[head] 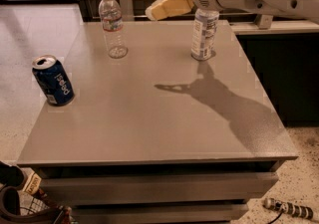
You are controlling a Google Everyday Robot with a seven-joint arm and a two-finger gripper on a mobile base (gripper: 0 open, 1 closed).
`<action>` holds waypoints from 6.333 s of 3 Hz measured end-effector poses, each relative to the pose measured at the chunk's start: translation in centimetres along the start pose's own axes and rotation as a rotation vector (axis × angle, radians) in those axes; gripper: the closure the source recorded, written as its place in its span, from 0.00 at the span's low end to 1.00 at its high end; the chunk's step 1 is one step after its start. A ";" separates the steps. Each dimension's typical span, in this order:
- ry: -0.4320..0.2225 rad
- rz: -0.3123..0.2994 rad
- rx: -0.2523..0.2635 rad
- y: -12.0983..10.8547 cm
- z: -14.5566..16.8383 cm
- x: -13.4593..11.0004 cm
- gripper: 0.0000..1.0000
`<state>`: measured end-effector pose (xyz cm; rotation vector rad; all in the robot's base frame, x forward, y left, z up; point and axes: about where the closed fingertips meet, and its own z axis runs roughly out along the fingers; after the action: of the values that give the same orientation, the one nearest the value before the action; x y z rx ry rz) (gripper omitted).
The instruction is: Knock water bottle over
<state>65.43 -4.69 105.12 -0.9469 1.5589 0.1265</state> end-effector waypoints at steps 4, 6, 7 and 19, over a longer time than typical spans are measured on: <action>-0.206 0.240 -0.007 5.8 9.9 5.0 0.00; -0.251 0.359 -0.087 9.1 15.4 6.8 0.00; -0.247 0.382 -0.135 10.1 17.6 7.0 0.00; -0.273 0.268 -0.212 11.9 17.4 0.4 1.00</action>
Offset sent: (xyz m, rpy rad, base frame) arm 0.0396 0.0527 -0.0953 0.2711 0.0147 0.0184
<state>71.62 12.94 95.39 -0.8391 1.4284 0.5969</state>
